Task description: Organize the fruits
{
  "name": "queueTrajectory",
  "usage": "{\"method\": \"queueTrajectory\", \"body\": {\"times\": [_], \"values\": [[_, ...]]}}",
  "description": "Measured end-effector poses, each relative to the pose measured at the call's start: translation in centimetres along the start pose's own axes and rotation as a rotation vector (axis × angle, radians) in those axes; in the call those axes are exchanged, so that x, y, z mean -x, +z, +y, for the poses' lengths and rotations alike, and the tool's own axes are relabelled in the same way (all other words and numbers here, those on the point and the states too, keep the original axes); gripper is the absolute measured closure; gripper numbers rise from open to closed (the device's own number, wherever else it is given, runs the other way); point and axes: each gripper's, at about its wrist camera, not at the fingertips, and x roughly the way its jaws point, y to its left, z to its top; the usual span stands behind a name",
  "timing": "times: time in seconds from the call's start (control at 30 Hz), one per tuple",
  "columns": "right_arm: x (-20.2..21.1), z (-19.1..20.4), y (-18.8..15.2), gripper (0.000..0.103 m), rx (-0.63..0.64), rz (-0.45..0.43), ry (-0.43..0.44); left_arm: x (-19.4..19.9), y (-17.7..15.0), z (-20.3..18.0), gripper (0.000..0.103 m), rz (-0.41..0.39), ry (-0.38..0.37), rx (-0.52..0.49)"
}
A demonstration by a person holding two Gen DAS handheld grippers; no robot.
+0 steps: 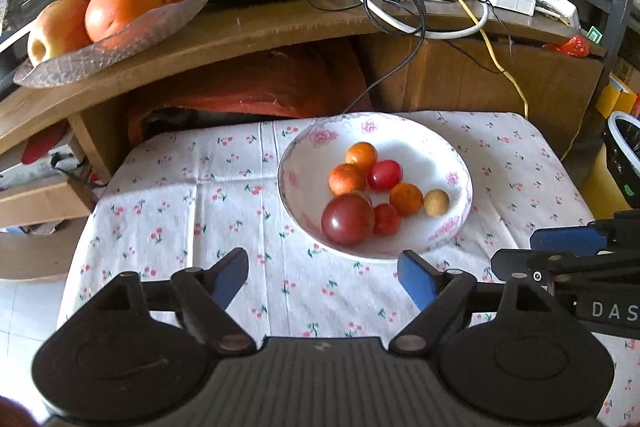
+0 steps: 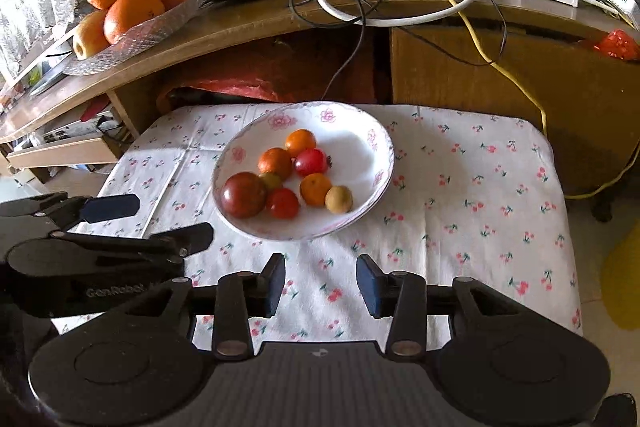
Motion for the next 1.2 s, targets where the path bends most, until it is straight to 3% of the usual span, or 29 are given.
{"method": "queueTrajectory", "body": {"times": [0.43, 0.7, 1.2], "values": [[2.6, 0.2, -2.8, 0.064, -0.034, -0.015, 0.005, 3.4, -2.5, -0.6, 0.000, -0.059, 0.047, 0.018], [3.7, 0.8, -4.1, 0.063, -0.023, -0.024, 0.000, 4.9, -3.7, -0.2, 0.000, -0.078, 0.049, 0.052], [4.4, 1.2, -5.4, 0.063, -0.013, -0.030, -0.028, 5.7, -5.0, -1.2, 0.000, -0.082, 0.083, 0.014]]}}
